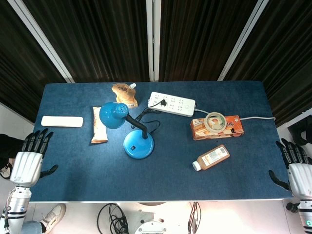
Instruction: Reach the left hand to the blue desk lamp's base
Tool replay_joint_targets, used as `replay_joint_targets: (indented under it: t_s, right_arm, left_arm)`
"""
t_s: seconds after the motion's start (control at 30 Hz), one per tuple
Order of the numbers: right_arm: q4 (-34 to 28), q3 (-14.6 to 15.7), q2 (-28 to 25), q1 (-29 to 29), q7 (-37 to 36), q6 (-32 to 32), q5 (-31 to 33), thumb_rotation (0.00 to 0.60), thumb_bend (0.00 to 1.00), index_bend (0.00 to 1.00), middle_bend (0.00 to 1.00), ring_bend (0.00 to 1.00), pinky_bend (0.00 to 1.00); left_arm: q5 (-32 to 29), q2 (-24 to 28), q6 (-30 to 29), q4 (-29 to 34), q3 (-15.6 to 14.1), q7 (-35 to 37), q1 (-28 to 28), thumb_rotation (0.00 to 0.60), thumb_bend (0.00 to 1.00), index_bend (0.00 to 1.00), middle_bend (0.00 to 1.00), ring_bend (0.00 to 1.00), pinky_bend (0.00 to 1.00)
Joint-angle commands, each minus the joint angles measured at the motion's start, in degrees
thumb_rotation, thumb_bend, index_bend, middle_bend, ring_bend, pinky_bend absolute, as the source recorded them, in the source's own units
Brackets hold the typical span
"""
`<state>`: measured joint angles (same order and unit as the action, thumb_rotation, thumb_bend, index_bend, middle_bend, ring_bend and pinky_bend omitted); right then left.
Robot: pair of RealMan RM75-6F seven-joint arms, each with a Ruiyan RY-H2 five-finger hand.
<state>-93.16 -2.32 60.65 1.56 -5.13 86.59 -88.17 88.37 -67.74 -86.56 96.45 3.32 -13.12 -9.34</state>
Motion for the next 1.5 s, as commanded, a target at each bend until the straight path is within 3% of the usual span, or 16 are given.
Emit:
replay_joint_targets:
  t_s: [0.03,0.5,0.77,1.13,1.5]
  right_arm:
    - [-0.1,0.0,0.1,0.1,0.1,-0.1,-0.1,0.600,0.24,0.00,0.00,0.00,0.00]
    - [-0.1,0.0,-0.3,-0.4,-0.7,1.1,-0.4,0.600,0.24,0.00,0.00,0.00,0.00]
    - [0.6,0.0,-0.2,-0.5,-1.2,0.9,-0.1,0.600,0.24,0.00,0.00,0.00,0.00]
    - [0.4,0.3,0.5,-0.2,-0.6,0.6,-0.6,0.600,0.24,0.00,0.00,0.00,0.00]
    - [0.4,0.0,-0.8,-1.1,-2.4,2.1,-0.3,0.600,0.24,0.00,0.00,0.00,0.00]
  left_arm:
    - [0.1,-0.2,0.4,0.0,-0.1,-0.4,-0.2,0.600,0.05,0.02,0.02,0.00,0.08]
    - [1.6,0.0,0.6,1.0,0.1,-0.5,-0.9,0.600,0.05,0.02,0.02,0.00,0.08]
    - [4.1,-1.3,3.9,1.5,-1.7,0.4,-2.5,0.600,0.05,0.02,0.02,0.00,0.08]
    - [7.6,-6.8,12.9,3.5,-2.0,0.2,-9.3,0.600,0.05,0.02,0.02,0.00,0.08]
    - [3.0,-14.8,23.9,1.0,0.2,-0.6,-17.0,0.600,0.05,0.02,0.02,0.00,0.09]
